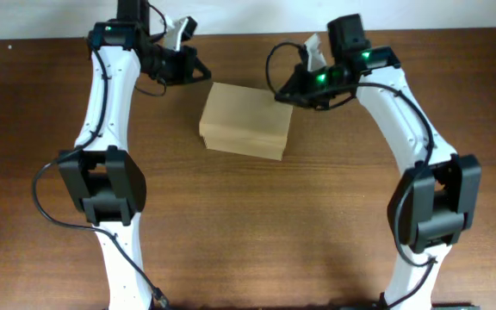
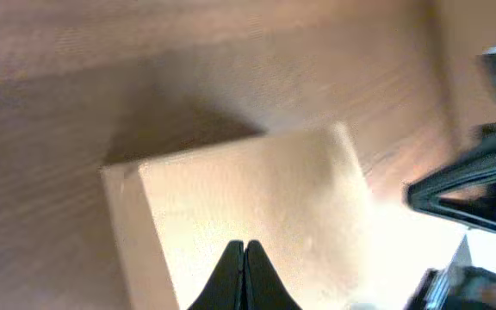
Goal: Pack container
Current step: 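Fold the lid down over the box with both grippers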
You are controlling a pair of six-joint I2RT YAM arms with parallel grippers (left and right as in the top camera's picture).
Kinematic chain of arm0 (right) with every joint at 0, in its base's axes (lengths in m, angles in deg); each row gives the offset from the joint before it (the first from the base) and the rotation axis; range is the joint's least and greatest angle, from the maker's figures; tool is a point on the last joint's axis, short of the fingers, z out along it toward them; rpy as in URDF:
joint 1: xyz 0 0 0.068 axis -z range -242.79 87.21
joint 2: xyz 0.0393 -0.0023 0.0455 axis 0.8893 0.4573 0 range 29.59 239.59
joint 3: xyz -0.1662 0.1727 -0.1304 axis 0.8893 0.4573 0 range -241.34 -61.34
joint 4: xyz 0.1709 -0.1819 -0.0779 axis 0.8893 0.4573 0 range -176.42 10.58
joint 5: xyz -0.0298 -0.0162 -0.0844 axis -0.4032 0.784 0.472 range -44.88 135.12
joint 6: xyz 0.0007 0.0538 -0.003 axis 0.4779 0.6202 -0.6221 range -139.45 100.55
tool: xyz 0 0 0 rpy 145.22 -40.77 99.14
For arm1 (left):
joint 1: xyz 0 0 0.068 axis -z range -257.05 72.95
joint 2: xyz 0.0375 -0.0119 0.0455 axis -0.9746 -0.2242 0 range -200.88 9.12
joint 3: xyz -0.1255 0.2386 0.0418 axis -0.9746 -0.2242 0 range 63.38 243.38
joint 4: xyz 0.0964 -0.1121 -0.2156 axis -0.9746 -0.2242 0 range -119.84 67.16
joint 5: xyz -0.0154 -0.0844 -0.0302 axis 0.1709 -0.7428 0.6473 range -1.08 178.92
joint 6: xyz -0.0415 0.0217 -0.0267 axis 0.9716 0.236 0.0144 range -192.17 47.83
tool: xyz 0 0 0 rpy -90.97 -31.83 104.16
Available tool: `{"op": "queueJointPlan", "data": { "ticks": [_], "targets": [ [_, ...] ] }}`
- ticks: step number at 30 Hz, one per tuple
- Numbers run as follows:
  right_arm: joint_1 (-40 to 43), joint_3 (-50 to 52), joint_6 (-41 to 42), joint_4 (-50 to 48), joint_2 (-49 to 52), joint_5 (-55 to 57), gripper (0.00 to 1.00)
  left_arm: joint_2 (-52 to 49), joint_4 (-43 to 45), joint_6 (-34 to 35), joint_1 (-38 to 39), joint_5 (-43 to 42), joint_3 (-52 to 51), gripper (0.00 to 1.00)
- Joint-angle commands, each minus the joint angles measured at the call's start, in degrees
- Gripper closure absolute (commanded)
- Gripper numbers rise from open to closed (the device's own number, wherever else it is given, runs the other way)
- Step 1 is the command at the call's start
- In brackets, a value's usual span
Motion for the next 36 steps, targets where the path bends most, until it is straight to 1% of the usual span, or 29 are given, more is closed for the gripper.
{"op": "queueJointPlan", "data": {
  "ticks": [1,4,8,12,16,23,28,33,36],
  "targets": [
    [-1.95,-0.72,-5.27,3.15,-4.17,11.1,0.96,4.04,-2.49,-3.32,1.79,10.03,0.15,0.98],
    [-2.99,-0.72,-6.14,7.74,-4.98,13.92,0.96,4.04,-5.9,-3.37,3.08,13.31,0.15,0.98],
    [-4.79,-0.66,-6.78,12.33,-4.74,17.22,0.96,4.04,-9.33,-3.45,5.07,20.33,0.13,0.98],
    [-7.37,-0.28,-7.02,12.15,-4.63,19.63,0.96,3.91,-10.54,-3.54,6.38,22.95,0.13,0.98],
    [-9.66,-0.15,-7.15,12.02,-4.31,23.56,0.96,3.91,-9.46,-3.54,7.02,24.94,-1.29,0.98],
    [-10.21,1.38,-7.15,11.32,-2.47,25.4,0.96,3.91,-6.21,-3.56,7.52,24.9,-11.08,0.98],
    [-10.19,1.81,-7.15,11.37,1.05,25.46,0.96,3.91,-3.37,-3.54,7.76,23.8,-17.25,0.98],
    [-10.23,2.08,-7.19,11.32,4.31,25.09,0.96,3.93,-2.56,-3.54,7.76,23.82,-18.27,0.98],
    [-9.53,1.7,-8.22,10.97,4.11,25.27,0.96,4.04,-2.16,-3.54,7.74,23.65,-18.03,0.98]
  ]
}}
